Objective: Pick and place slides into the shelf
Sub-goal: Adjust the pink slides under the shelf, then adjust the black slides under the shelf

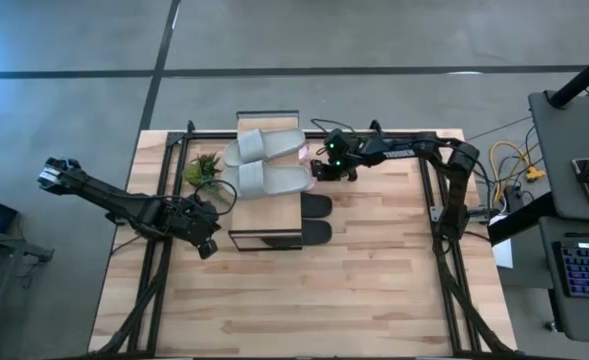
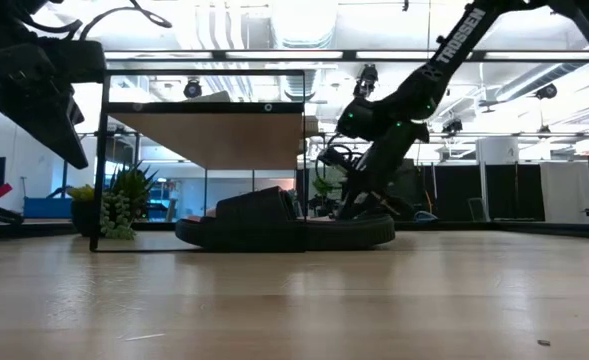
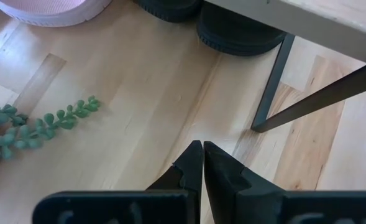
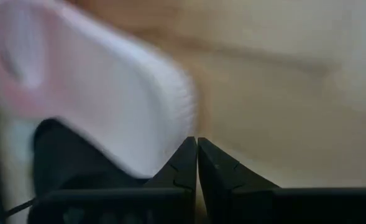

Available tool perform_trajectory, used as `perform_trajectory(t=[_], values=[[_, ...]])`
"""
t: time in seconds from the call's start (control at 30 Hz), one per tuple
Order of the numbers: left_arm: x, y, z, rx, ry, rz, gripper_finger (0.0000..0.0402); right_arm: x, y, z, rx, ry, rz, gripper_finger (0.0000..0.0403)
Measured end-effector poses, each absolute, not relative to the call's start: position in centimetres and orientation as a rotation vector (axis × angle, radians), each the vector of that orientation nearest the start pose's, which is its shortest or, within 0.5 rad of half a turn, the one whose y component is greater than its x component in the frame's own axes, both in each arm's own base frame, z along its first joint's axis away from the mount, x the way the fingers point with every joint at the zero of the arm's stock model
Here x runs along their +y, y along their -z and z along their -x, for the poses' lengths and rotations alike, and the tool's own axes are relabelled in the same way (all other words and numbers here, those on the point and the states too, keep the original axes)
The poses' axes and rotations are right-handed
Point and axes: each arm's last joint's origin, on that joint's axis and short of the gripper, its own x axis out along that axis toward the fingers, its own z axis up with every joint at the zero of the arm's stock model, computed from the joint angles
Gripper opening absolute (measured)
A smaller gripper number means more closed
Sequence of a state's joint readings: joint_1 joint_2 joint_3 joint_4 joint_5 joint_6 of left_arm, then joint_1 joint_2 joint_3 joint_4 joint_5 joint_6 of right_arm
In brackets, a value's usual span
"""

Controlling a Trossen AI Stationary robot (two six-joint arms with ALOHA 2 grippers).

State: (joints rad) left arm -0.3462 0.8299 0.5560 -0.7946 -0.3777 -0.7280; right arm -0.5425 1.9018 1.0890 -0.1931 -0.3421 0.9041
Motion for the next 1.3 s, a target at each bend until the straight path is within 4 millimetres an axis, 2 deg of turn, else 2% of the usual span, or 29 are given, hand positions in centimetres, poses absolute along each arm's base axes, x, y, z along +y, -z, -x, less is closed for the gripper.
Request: perform_trajectory(t=[0.23,0.53,0.77,0.97,1.17,1.3], values=[[-3.7,-20.7,-13.5,0.920,-0.380,0.290,0.0000,-17.5,-12.4,-32.3,0.687,0.544,-1.360,0.0009],[-3.7,-20.7,-13.5,0.922,-0.379,0.289,0.0000,-17.8,-13.3,-33.3,0.618,0.509,-1.344,0.0009],[-3.7,-20.7,-13.5,0.923,-0.377,0.290,0.0000,-18.2,-13.3,-33.8,0.605,0.554,-1.320,0.0009],[-3.7,-20.7,-13.5,0.924,-0.376,0.291,0.0000,-16.9,-13.3,-32.1,0.775,0.635,-1.279,0.0009],[-3.8,-20.7,-13.5,0.924,-0.375,0.291,0.0000,-15.3,-15.7,-29.6,0.750,0.652,-1.247,0.0009],[-3.8,-20.7,-13.5,0.924,-0.375,0.291,0.0000,-13.1,-15.9,-27.7,0.866,0.615,-1.280,0.0009]])
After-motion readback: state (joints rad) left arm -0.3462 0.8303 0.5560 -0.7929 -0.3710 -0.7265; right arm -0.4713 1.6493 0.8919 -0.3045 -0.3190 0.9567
